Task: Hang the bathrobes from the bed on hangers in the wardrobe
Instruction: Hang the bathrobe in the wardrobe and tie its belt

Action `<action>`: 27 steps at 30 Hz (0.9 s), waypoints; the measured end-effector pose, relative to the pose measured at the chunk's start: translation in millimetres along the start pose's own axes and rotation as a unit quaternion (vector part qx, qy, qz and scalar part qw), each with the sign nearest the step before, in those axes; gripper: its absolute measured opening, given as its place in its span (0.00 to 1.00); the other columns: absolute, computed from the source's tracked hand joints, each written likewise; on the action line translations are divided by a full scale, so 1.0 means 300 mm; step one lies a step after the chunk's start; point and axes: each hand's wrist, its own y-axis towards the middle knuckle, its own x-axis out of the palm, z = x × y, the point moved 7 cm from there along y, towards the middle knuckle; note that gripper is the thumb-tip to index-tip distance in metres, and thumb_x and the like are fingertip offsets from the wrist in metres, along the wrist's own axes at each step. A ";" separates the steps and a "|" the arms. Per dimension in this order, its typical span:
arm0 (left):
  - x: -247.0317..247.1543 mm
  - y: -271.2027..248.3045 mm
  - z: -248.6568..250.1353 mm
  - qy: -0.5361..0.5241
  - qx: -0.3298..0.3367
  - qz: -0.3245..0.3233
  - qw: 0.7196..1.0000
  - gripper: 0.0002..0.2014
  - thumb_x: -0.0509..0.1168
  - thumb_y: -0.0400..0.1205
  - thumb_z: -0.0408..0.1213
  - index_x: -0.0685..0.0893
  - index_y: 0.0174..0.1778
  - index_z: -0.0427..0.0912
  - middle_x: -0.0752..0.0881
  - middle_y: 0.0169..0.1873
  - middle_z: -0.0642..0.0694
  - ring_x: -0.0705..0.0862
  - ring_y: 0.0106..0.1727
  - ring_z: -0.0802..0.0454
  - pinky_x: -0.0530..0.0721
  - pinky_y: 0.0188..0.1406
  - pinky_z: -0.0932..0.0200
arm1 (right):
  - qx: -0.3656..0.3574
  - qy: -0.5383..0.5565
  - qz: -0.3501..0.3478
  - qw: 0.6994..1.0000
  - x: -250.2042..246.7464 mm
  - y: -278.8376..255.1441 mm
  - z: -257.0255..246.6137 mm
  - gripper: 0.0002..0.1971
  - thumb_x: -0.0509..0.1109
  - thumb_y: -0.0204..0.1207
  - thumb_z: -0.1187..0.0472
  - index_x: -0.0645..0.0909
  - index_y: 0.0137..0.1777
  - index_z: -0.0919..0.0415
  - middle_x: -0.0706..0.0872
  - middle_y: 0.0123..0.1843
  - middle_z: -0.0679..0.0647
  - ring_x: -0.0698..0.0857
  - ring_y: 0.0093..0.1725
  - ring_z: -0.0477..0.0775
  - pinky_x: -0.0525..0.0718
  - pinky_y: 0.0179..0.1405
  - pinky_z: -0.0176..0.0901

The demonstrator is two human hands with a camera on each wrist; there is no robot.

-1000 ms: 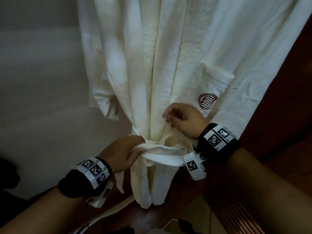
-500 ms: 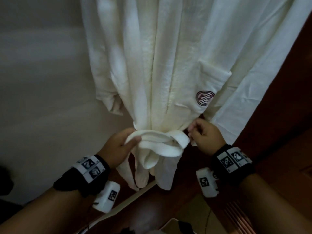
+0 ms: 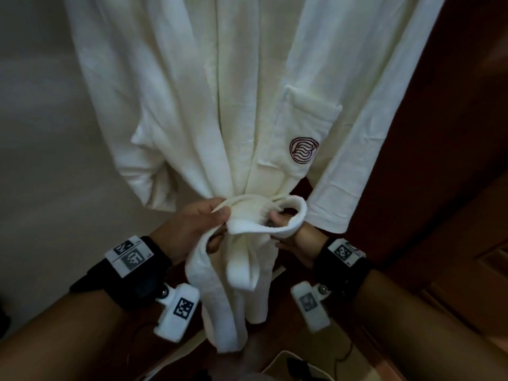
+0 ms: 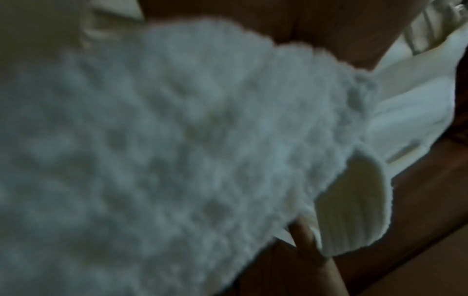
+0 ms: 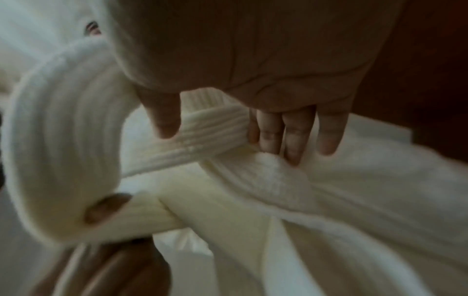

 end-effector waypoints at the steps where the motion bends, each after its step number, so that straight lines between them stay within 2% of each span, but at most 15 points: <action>1: -0.003 -0.002 0.007 0.032 0.008 0.009 0.999 0.35 0.76 0.72 0.53 0.75 0.53 0.20 0.74 0.23 0.44 0.71 0.20 0.55 0.71 0.17 0.66 | -0.003 0.033 -0.017 0.999 0.016 0.008 -0.003 0.05 0.67 0.82 0.57 0.82 0.55 0.52 0.88 0.52 0.50 0.86 0.54 0.53 0.83 0.62 0.58; 2: -0.009 -0.005 0.015 0.072 0.015 0.023 0.997 0.32 0.73 0.76 0.51 0.75 0.53 0.21 0.75 0.23 0.46 0.72 0.21 0.56 0.71 0.18 0.65 | 0.006 0.062 -0.035 0.997 0.038 0.006 -0.010 0.05 0.65 0.84 0.59 0.82 0.55 0.55 0.88 0.50 0.52 0.87 0.51 0.53 0.86 0.59 0.56; 4: -0.038 -0.008 0.032 0.169 0.030 0.070 0.983 0.20 0.65 0.79 0.46 0.79 0.48 0.27 0.78 0.22 0.51 0.74 0.22 0.57 0.72 0.20 0.65 | 0.076 0.067 -0.086 0.991 0.049 -0.020 0.002 0.09 0.58 0.87 0.63 0.80 0.52 0.63 0.87 0.32 0.52 0.86 0.29 0.46 0.87 0.32 0.40; 6: -0.081 -0.013 0.056 0.275 0.058 0.107 0.954 0.16 0.62 0.80 0.47 0.80 0.42 0.34 0.79 0.22 0.54 0.75 0.23 0.61 0.74 0.23 0.66 | 0.181 -0.108 -0.173 0.962 0.034 -0.069 0.051 0.20 0.60 0.85 0.50 0.81 0.53 0.69 0.80 0.21 0.55 0.78 0.17 0.47 0.78 0.18 0.37; 9: -0.150 -0.034 0.049 0.384 0.066 0.125 0.912 0.19 0.60 0.78 0.58 0.81 0.41 0.45 0.81 0.26 0.60 0.76 0.26 0.65 0.74 0.28 0.68 | 0.193 -0.574 -0.135 0.784 -0.102 -0.068 0.090 0.36 0.55 0.77 0.28 0.85 0.60 0.59 0.88 0.48 0.57 0.83 0.43 0.51 0.80 0.51 0.44; 10: -0.161 -0.041 0.035 0.392 0.061 0.126 0.909 0.18 0.60 0.78 0.58 0.81 0.42 0.45 0.81 0.27 0.60 0.76 0.27 0.65 0.74 0.29 0.68 | 0.167 -0.600 -0.110 0.775 -0.116 -0.058 0.084 0.34 0.55 0.77 0.28 0.85 0.57 0.56 0.87 0.52 0.55 0.82 0.49 0.52 0.78 0.59 0.46; 11: -0.161 -0.045 0.021 0.378 0.057 0.125 0.915 0.16 0.62 0.81 0.55 0.81 0.43 0.45 0.82 0.27 0.60 0.76 0.27 0.66 0.75 0.29 0.69 | 0.152 -0.535 -0.115 0.823 -0.103 -0.056 0.086 0.29 0.58 0.78 0.30 0.86 0.52 0.56 0.86 0.50 0.53 0.83 0.48 0.52 0.79 0.62 0.50; 12: -0.151 -0.046 0.010 0.359 0.053 0.119 0.924 0.12 0.63 0.84 0.48 0.82 0.45 0.43 0.82 0.27 0.60 0.77 0.27 0.67 0.75 0.29 0.70 | 0.148 -0.365 -0.136 0.909 -0.074 -0.058 0.092 0.25 0.65 0.77 0.34 0.85 0.48 0.58 0.87 0.45 0.53 0.84 0.45 0.51 0.81 0.60 0.52; 14: -0.111 -0.042 -0.005 0.346 0.035 0.092 0.933 0.07 0.61 0.87 0.35 0.82 0.49 0.36 0.83 0.27 0.61 0.77 0.27 0.68 0.74 0.30 0.73 | 0.161 -0.080 -0.172 0.969 0.003 -0.066 0.080 0.22 0.73 0.73 0.44 0.83 0.49 0.67 0.86 0.41 0.60 0.86 0.39 0.54 0.84 0.49 0.51; 16: -0.076 -0.034 -0.007 0.349 0.028 0.067 0.934 0.07 0.59 0.87 0.33 0.81 0.50 0.34 0.82 0.25 0.61 0.77 0.27 0.68 0.74 0.29 0.74 | 0.115 -0.083 -0.137 0.980 0.029 -0.029 0.058 0.21 0.77 0.71 0.50 0.83 0.46 0.72 0.84 0.37 0.66 0.85 0.36 0.58 0.84 0.44 0.51; 18: -0.068 -0.028 0.009 0.363 0.037 0.065 0.929 0.07 0.60 0.87 0.35 0.82 0.49 0.38 0.83 0.27 0.62 0.78 0.29 0.67 0.75 0.32 0.73 | 0.057 -0.169 -0.060 0.982 0.045 -0.013 -0.004 0.12 0.72 0.73 0.61 0.84 0.41 0.73 0.86 0.30 0.63 0.86 0.33 0.58 0.85 0.39 0.48; 20: -0.098 -0.024 0.023 0.377 0.047 0.085 0.921 0.06 0.61 0.87 0.40 0.82 0.49 0.44 0.83 0.29 0.63 0.79 0.29 0.67 0.76 0.33 0.69 | 0.053 -0.128 -0.022 0.990 0.045 -0.017 -0.054 0.05 0.67 0.69 0.68 0.80 0.38 0.71 0.81 0.24 0.58 0.80 0.24 0.54 0.80 0.26 0.41; 22: -0.146 -0.024 0.030 0.396 0.047 0.123 0.909 0.06 0.61 0.84 0.48 0.82 0.49 0.53 0.83 0.29 0.65 0.79 0.29 0.68 0.76 0.33 0.65 | 0.065 -0.075 -0.032 0.995 0.039 -0.034 -0.081 0.03 0.64 0.65 0.66 0.74 0.39 0.64 0.71 0.24 0.53 0.66 0.18 0.48 0.65 0.18 0.33; 24: -0.194 -0.025 0.035 0.421 0.073 0.164 0.889 0.05 0.60 0.80 0.50 0.80 0.49 0.64 0.84 0.34 0.68 0.81 0.34 0.69 0.76 0.36 0.68 | 0.059 -0.113 -0.035 0.991 -0.002 -0.047 -0.086 0.05 0.66 0.77 0.63 0.75 0.39 0.60 0.66 0.24 0.52 0.61 0.18 0.47 0.58 0.18 0.32; 27: -0.322 -0.036 0.035 0.486 0.076 0.247 0.835 0.11 0.63 0.84 0.44 0.75 0.62 0.55 0.85 0.49 0.55 0.84 0.47 0.54 0.79 0.48 0.59 | 0.014 -0.266 0.055 0.962 -0.161 -0.027 -0.129 0.18 0.66 0.82 0.48 0.81 0.34 0.58 0.78 0.27 0.60 0.73 0.23 0.54 0.73 0.22 0.44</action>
